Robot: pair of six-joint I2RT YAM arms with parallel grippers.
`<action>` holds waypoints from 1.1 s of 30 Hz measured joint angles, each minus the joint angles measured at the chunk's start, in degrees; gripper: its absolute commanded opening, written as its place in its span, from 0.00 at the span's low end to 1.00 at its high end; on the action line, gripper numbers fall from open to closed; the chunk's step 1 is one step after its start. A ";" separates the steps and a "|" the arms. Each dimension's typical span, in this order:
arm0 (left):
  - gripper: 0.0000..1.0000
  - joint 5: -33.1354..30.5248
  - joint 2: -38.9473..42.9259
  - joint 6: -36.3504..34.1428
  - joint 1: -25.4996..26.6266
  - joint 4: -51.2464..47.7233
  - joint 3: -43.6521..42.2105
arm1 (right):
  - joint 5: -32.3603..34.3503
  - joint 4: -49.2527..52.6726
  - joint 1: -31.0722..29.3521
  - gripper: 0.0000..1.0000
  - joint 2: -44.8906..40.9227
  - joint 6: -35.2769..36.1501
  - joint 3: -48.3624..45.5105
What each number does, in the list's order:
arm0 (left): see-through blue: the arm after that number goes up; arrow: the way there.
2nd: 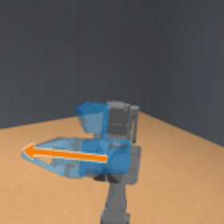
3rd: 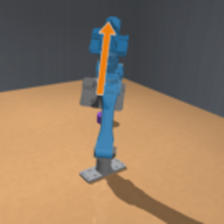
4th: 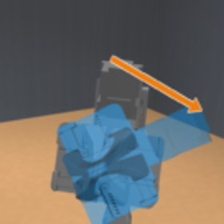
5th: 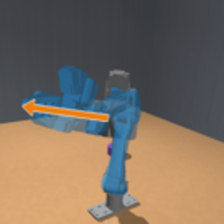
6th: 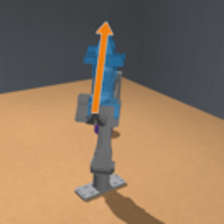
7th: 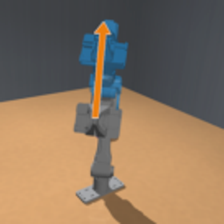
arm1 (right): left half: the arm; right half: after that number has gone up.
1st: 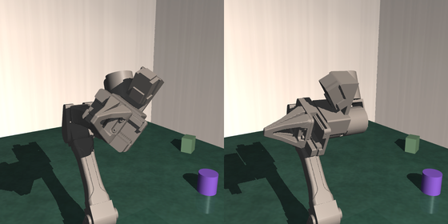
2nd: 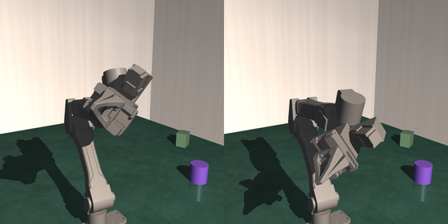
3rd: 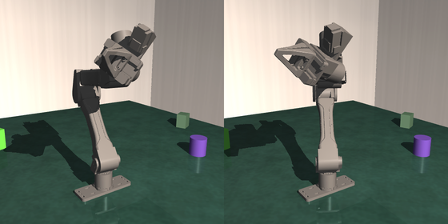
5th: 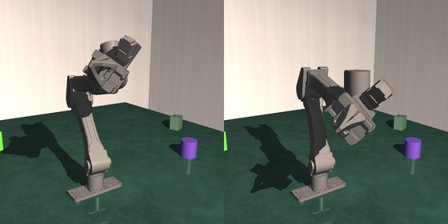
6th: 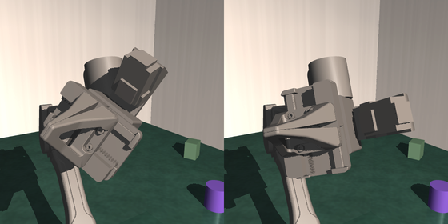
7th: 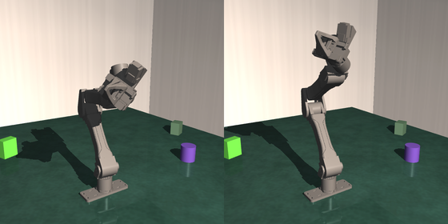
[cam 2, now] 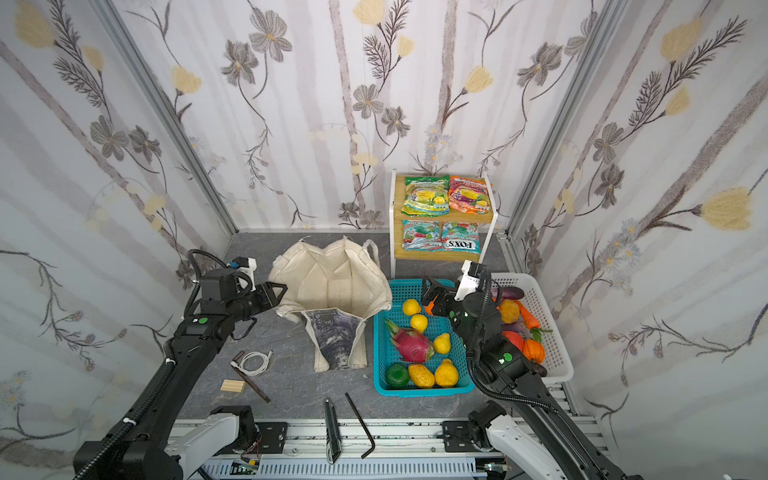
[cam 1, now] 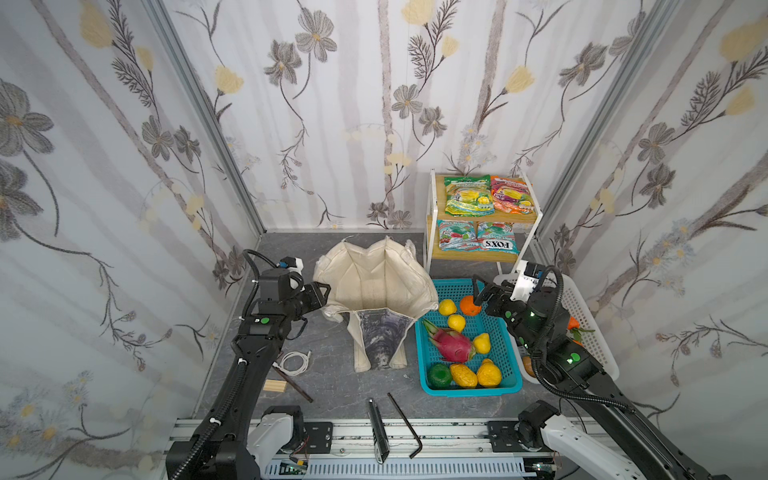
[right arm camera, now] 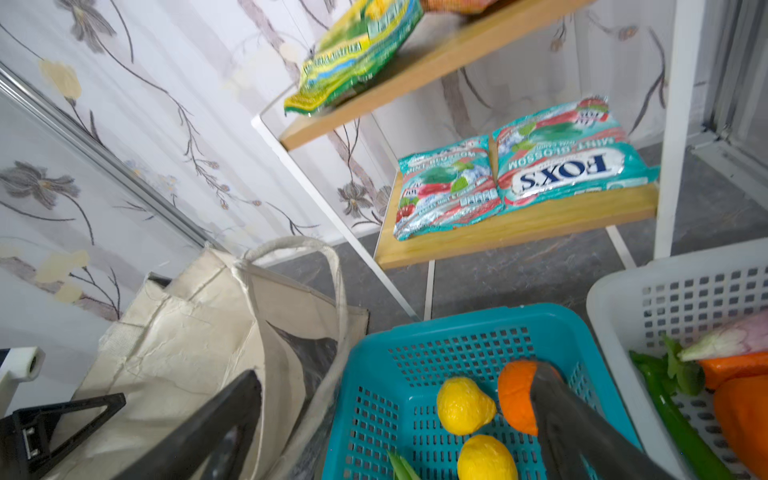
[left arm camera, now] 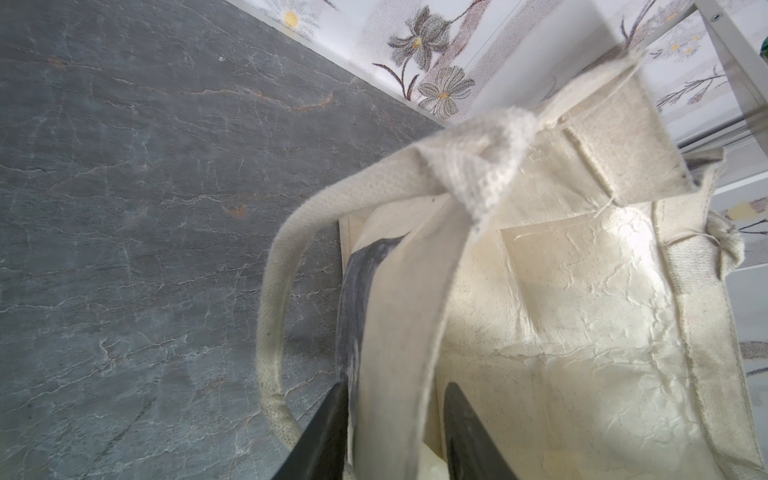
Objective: Place the food into the grocery bag and tie it
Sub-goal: 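Lower the right gripper into the teal basket and grasp a yellow lemon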
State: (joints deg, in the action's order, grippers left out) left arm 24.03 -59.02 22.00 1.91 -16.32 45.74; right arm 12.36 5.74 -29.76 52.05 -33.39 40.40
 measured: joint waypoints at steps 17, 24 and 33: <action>0.41 0.11 0.81 0.11 0.00 0.55 -1.40 | -12.46 -1.62 4.55 1.00 19.37 -10.73 -2.49; 0.41 0.11 0.90 0.13 0.00 0.92 -1.73 | -17.99 -1.51 4.70 0.92 26.40 -5.75 -2.64; 0.41 0.13 0.35 0.48 0.00 1.55 -1.79 | -16.90 -0.87 4.70 0.79 33.24 0.07 -2.95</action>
State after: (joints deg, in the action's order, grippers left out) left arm 24.16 -58.67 22.48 1.91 -14.76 43.94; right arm -4.54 4.86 -25.06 85.30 -33.32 37.45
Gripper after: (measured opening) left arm 0.407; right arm 0.816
